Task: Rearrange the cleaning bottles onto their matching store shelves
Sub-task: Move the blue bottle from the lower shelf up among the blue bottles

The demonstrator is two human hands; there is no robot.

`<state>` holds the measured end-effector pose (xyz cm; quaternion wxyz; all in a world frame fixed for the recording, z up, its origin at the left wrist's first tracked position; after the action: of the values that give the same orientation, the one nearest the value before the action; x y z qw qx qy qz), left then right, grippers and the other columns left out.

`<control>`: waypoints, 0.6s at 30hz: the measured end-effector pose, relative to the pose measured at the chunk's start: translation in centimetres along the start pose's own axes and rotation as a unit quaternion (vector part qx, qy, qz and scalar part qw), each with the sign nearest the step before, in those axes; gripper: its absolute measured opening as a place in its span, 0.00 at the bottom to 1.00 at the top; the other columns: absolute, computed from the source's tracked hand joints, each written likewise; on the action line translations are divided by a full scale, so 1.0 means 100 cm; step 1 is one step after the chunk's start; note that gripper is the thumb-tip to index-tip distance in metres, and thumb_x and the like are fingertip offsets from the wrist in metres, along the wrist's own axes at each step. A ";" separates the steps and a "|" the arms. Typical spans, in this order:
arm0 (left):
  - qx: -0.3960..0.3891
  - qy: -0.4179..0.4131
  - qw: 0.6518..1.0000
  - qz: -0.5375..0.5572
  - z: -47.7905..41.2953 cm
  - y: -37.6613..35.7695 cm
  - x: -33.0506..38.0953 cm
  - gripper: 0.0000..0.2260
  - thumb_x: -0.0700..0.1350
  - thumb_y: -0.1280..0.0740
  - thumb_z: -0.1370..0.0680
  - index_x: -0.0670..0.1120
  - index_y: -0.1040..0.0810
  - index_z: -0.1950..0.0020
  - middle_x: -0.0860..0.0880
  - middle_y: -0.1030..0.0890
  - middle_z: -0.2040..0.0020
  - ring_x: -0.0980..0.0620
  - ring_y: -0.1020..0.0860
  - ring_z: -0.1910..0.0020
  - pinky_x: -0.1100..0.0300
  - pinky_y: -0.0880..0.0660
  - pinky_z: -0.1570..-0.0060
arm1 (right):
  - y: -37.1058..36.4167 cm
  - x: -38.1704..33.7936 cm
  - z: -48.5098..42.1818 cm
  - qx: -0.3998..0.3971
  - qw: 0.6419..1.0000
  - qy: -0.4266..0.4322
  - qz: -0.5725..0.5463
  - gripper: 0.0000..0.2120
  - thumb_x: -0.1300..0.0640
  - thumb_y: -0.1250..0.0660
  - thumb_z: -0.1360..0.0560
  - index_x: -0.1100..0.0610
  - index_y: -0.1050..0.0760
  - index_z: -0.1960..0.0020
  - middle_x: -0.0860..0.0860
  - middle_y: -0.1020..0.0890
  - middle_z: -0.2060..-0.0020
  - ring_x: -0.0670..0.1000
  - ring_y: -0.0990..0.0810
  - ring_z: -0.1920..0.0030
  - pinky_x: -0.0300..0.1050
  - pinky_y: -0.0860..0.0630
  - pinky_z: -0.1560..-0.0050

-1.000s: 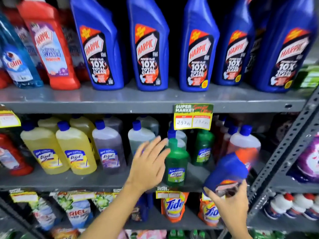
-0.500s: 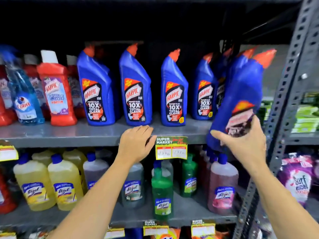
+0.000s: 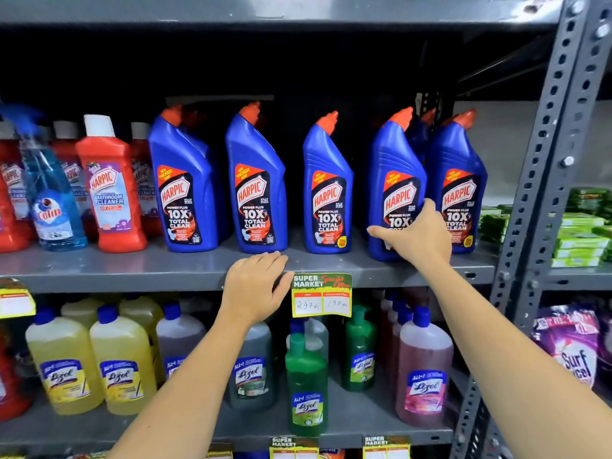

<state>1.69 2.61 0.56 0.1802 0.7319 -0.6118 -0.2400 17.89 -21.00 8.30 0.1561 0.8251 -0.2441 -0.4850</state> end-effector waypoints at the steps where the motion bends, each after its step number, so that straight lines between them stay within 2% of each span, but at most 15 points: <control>1: 0.001 0.000 1.000 -0.001 0.000 0.000 0.000 0.18 0.52 0.41 0.22 0.42 0.18 0.45 0.45 0.15 0.49 0.45 0.17 0.50 0.51 0.21 0.56 | -0.001 -0.001 0.000 -0.002 1.000 -0.001 0.011 0.56 0.34 0.22 0.45 0.57 0.41 0.28 0.57 0.25 0.37 0.64 0.24 0.39 0.59 0.23 0.45; 5: 0.001 0.008 1.000 -0.002 0.000 0.000 0.002 0.19 0.52 0.41 0.22 0.42 0.18 0.45 0.45 0.15 0.48 0.45 0.17 0.50 0.50 0.21 0.55 | 0.000 0.001 0.000 -0.021 1.000 -0.003 0.007 0.59 0.35 0.21 0.43 0.56 0.46 0.24 0.58 0.29 0.32 0.64 0.26 0.36 0.59 0.25 0.45; 10: 0.003 0.012 1.000 0.001 0.001 0.000 0.002 0.19 0.53 0.42 0.22 0.42 0.18 0.45 0.44 0.15 0.48 0.45 0.17 0.49 0.49 0.21 0.54 | -0.003 0.009 0.012 -0.036 0.999 0.016 -0.006 0.69 0.37 0.19 0.45 0.55 0.59 0.21 0.61 0.36 0.28 0.63 0.30 0.33 0.57 0.27 0.41; 12: 0.006 0.013 1.000 0.001 0.001 0.000 0.002 0.19 0.52 0.42 0.22 0.42 0.18 0.45 0.44 0.15 0.48 0.45 0.17 0.49 0.49 0.21 0.54 | -0.007 0.011 0.012 -0.033 0.999 0.008 -0.011 0.67 0.38 0.19 0.44 0.56 0.57 0.21 0.60 0.35 0.28 0.63 0.29 0.32 0.59 0.27 0.41; 16: 0.020 0.014 1.000 -0.001 0.001 0.000 0.003 0.18 0.52 0.41 0.22 0.42 0.17 0.46 0.44 0.15 0.50 0.45 0.17 0.50 0.50 0.21 0.55 | -0.014 0.009 0.005 -0.018 1.000 0.006 0.002 0.54 0.39 0.19 0.42 0.61 0.42 0.28 0.58 0.27 0.34 0.61 0.25 0.37 0.56 0.25 0.45; 18: 0.022 0.017 1.000 -0.001 0.001 -0.001 0.003 0.18 0.52 0.41 0.22 0.42 0.17 0.46 0.44 0.15 0.50 0.45 0.17 0.51 0.50 0.21 0.56 | -0.018 0.008 0.000 -0.027 1.000 0.002 0.000 0.53 0.40 0.19 0.42 0.61 0.41 0.29 0.58 0.27 0.34 0.61 0.25 0.37 0.56 0.25 0.44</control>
<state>1.74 2.28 0.40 0.1744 0.7403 -0.6131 -0.2138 18.66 -19.91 6.81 0.1786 0.8216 -0.2311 -0.4896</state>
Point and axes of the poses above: each hand's wrist, its own z-axis away from the middle knuckle, its own y-axis out of the back of the hand, x = y × z, the point moved 2 cm from there along -z, towards the middle knuckle
